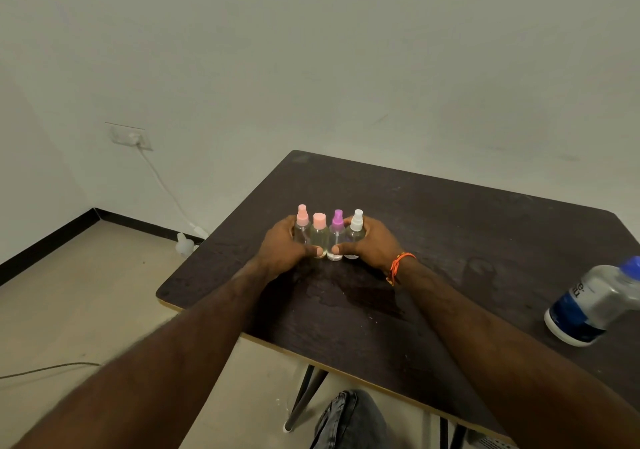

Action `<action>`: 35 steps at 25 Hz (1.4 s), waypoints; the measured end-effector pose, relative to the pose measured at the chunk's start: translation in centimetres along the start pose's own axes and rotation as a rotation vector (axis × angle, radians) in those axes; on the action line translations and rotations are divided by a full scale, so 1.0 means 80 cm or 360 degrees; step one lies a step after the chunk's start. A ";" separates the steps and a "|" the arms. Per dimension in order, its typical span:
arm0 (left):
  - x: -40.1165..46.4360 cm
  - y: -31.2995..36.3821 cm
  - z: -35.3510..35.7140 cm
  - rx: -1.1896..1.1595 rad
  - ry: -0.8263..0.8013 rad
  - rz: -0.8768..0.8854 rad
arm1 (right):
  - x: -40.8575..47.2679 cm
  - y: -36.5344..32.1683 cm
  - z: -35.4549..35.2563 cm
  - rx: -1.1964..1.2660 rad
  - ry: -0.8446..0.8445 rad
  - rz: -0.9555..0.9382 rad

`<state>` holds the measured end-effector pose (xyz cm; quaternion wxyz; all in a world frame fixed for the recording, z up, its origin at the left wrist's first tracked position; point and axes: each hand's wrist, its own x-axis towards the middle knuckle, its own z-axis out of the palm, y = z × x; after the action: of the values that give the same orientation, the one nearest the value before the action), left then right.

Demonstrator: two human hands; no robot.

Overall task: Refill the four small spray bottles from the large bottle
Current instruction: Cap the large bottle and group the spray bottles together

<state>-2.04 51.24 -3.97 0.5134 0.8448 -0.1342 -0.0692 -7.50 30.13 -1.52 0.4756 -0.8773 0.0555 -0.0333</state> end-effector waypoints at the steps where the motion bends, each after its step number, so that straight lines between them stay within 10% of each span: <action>1: 0.006 -0.001 0.000 -0.0003 -0.0009 0.0028 | 0.001 0.003 -0.001 0.0036 0.0018 0.0009; 19: 0.186 0.037 0.083 -0.0059 -0.0433 0.0347 | 0.096 0.055 -0.085 -0.0132 0.0242 0.0073; 35: 0.347 0.050 0.117 0.0078 -0.0233 0.0415 | 0.284 0.093 -0.143 -0.0091 0.0365 0.0178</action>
<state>21.42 33.29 -4.20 0.4860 0.8252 -0.2815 -0.0599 13.28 13.67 -1.38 0.4420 -0.8765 0.1593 -0.1051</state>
